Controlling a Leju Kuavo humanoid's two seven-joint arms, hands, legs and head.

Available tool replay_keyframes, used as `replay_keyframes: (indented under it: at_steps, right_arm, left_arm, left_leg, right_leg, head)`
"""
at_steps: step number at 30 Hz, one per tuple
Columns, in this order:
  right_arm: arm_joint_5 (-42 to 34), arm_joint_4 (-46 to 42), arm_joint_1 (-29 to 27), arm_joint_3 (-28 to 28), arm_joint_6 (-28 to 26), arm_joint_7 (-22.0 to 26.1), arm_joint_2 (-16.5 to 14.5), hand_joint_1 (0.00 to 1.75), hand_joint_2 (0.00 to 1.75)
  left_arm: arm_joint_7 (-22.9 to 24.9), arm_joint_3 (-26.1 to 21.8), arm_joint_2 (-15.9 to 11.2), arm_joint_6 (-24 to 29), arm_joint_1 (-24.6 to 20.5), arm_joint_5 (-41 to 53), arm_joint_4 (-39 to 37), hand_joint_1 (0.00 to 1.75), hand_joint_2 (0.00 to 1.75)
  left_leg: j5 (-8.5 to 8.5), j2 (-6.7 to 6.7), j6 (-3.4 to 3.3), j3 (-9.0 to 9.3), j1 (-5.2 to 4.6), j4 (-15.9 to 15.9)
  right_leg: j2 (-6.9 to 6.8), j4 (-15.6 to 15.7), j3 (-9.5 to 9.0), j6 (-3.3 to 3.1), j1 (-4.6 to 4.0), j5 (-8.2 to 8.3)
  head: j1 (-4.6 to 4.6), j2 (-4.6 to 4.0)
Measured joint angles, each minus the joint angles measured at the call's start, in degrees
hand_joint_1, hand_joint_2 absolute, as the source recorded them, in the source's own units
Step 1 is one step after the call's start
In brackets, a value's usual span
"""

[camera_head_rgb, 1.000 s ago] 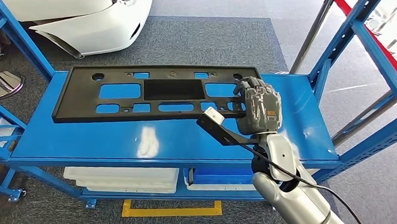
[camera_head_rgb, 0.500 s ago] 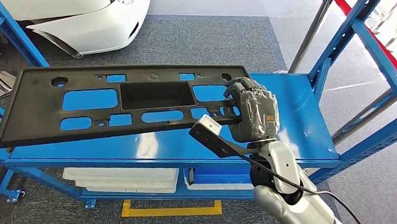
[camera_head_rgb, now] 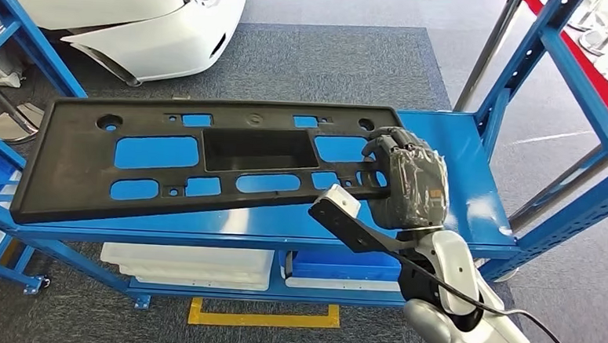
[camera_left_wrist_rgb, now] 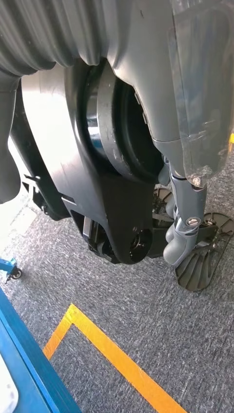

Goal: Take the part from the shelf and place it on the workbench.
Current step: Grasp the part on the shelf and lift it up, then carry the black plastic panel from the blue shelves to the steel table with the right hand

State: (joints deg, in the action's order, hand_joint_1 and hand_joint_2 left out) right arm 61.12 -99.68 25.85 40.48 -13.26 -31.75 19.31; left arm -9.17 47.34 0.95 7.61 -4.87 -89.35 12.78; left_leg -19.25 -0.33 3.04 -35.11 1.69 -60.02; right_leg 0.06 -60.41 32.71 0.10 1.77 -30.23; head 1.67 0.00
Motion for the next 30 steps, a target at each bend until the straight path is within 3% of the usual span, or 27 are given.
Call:
replay_keyframes:
  at_steps: [2,5,6,7,8,11,13,15,16,17,18,20,21,22,23,25,26,28,30]
  right_arm:
    - [0.0,-0.3,0.0,0.0,0.0,0.0,0.1,1.75,1.75]
    - [0.0,-0.5,0.0,0.0,0.0,0.0,0.1,1.75,1.75]
    - [0.0,-0.5,0.0,0.1,0.0,0.0,0.1,1.75,1.75]
    - [0.0,-0.6,0.0,0.1,0.0,0.0,0.1,1.75,1.75]
    - [0.0,-0.6,0.0,0.1,0.0,0.0,0.2,1.75,1.75]
    - [-0.2,-1.1,0.0,0.1,0.0,0.0,0.2,1.75,1.75]
    - [-0.3,-1.4,0.0,0.1,0.0,-0.1,0.3,1.75,1.75]
    - [-0.4,-1.6,-0.1,0.1,0.0,-0.1,0.5,1.75,1.75]
    - [-0.5,-1.7,-0.3,0.1,0.1,-0.2,0.7,1.75,1.75]
    - [-0.5,-1.8,-0.4,0.0,0.1,-0.2,0.9,1.75,1.75]
    - [-0.5,-1.8,-0.5,0.0,0.1,-0.2,1.1,1.75,1.75]
    - [-0.5,-1.9,-0.7,0.0,0.2,-0.3,1.3,1.75,1.75]
    - [-0.5,-1.9,-0.8,0.0,0.2,-0.4,1.4,1.75,1.75]
    - [-0.5,-1.9,-0.9,0.0,0.2,-0.4,1.5,1.75,1.75]
    - [-0.5,-1.9,-1.0,0.0,0.2,-0.4,1.7,1.75,1.75]
    - [-0.5,-1.9,-1.0,0.0,0.2,-0.4,1.8,1.75,1.75]
    - [-0.5,-1.9,-0.9,0.0,0.3,-0.5,1.8,1.75,1.75]
    - [-0.4,-2.0,-0.9,0.0,0.4,-0.5,1.9,1.75,1.75]
    - [-0.3,-2.1,-0.8,0.0,0.7,-0.7,1.9,1.75,1.75]
  left_arm:
    - [0.0,0.0,0.0,0.0,0.0,0.0,0.0,0.00,1.75]
    - [0.0,-0.1,0.0,0.0,-0.2,0.0,0.0,0.00,1.75]
    - [0.0,-0.1,0.0,-0.1,-0.2,0.0,0.0,0.00,1.75]
    - [0.0,-0.1,0.0,-0.2,-0.2,0.0,0.0,0.00,1.75]
    - [0.0,-0.2,0.0,-0.2,-0.2,0.1,0.0,0.00,1.75]
    - [0.2,-0.2,-0.1,-0.6,-0.2,0.3,0.0,0.00,1.75]
    - [0.3,-0.2,-0.2,-0.9,-0.1,0.5,0.0,0.00,1.75]
    - [0.3,-0.2,-0.2,-1.1,-0.1,0.5,0.0,0.00,1.75]
    - [0.4,-0.2,-0.2,-1.2,-0.1,0.5,0.0,0.00,1.75]
    - [0.4,-0.2,-0.2,-1.3,-0.1,0.5,0.0,0.00,1.75]
    - [0.4,-0.2,-0.2,-1.4,-0.1,0.5,0.0,0.00,1.75]
    - [0.4,-0.2,-0.1,-1.5,-0.1,0.6,0.0,0.00,1.75]
    - [0.5,-0.2,-0.1,-1.6,-0.1,0.6,0.0,0.00,1.75]
    - [0.5,-0.2,-0.1,-1.6,-0.1,0.6,0.0,0.00,1.75]
    - [0.5,-0.2,-0.1,-1.6,-0.1,0.6,0.0,0.00,1.75]
    - [0.5,-0.2,-0.1,-1.6,-0.2,0.6,0.0,0.00,1.75]
    - [0.5,-0.2,-0.1,-1.7,-0.2,0.6,0.0,0.00,1.75]
    - [0.5,-0.2,-0.1,-1.7,-0.2,0.6,0.0,0.00,1.75]
    - [0.5,-0.2,-0.1,-1.8,-0.1,0.6,0.0,0.00,1.75]
  left_leg:
    - [-2.36,0.06,0.42,-1.08,0.14,-2.4]
    - [-9.46,0.12,0.20,-4.19,-0.17,-12.5]
    - [-10.55,0.12,-0.03,-4.53,-0.39,-15.0]
    - [-10.56,0.12,-0.41,-4.01,-0.65,-15.8]
    - [-9.61,0.10,-0.97,-2.54,-0.96,-14.6]
    - [-6.35,-0.21,-3.46,4.64,-2.19,-3.5]
    - [-5.79,-0.30,-4.06,6.82,-2.69,0.9]
    - [-4.52,-0.08,-4.00,6.71,-2.79,2.3]
    - [-3.68,0.11,-4.15,6.52,-2.70,3.0]
    - [-2.75,0.34,-4.33,6.18,-2.52,3.7]
    - [-1.86,0.57,-4.45,5.66,-2.30,4.3]
    - [-0.56,0.95,-4.59,4.15,-2.23,4.3]
    - [0.02,1.16,-4.53,3.28,-2.18,4.2]
    - [0.53,1.40,-4.42,2.38,-2.10,4.0]
    - [0.99,1.66,-4.24,1.41,-1.95,3.6]
    - [1.63,2.13,-3.72,-0.55,-1.59,2.4]
    - [1.81,2.32,-3.42,-1.42,-1.50,1.6]
    - [2.24,2.62,-2.71,-2.42,-1.54,0.5]
    - [2.94,2.87,-1.89,-2.76,-1.55,0.1]
  right_leg:
    - [-0.08,0.1,0.74,-1.24,-0.19,0.63]
    - [-0.18,0.1,2.08,-2.47,-0.76,1.70]
    - [-0.17,0.1,2.55,-2.65,-1.06,2.08]
    - [-0.10,0.1,3.03,-2.77,-1.41,2.49]
    - [0.00,0.1,3.51,-2.84,-1.75,2.91]
    - [0.34,0.1,4.74,-2.95,-2.40,4.19]
    - [0.32,0.3,5.12,-2.57,-2.13,5.06]
    - [0.33,0.6,5.30,-1.75,-1.84,5.95]
    - [0.39,0.5,5.55,-1.33,-1.84,5.65]
    - [0.44,-0.2,6.00,-0.97,-1.91,4.39]
    - [0.48,-2.1,6.72,-0.66,-1.94,2.11]
    - [0.42,-8.3,8.33,-0.10,-1.59,-3.16]
    - [0.41,-11.5,8.82,0.17,-1.34,-4.42]
    - [0.37,-13.6,8.73,0.44,-1.10,-4.25]
    - [0.28,-13.9,7.82,0.76,-0.85,-2.86]
    - [-0.41,-9.0,3.32,1.47,-0.38,0.04]
    - [-0.97,-5.0,0.45,1.65,-0.37,0.14]
    - [-1.72,0.5,-2.98,0.99,-0.59,-1.35]
    - [-1.49,1.4,-2.90,-0.36,-0.87,-1.53]
  head:
    - [-0.65,0.00]
    - [-2.07,0.00]
    - [-2.39,0.00]
    - [-2.62,0.00]
    - [-2.81,0.00]
    - [-3.01,0.00]
    - [-2.70,0.00]
    - [-2.92,0.00]
    - [-3.17,0.00]
    - [-3.17,0.00]
    - [-2.96,0.00]
    - [-2.18,0.00]
    - [-1.88,0.00]
    - [-1.63,0.00]
    - [-1.45,0.00]
    - [-1.06,0.00]
    - [-0.69,0.00]
    - [-0.29,0.00]
    - [-0.45,0.00]
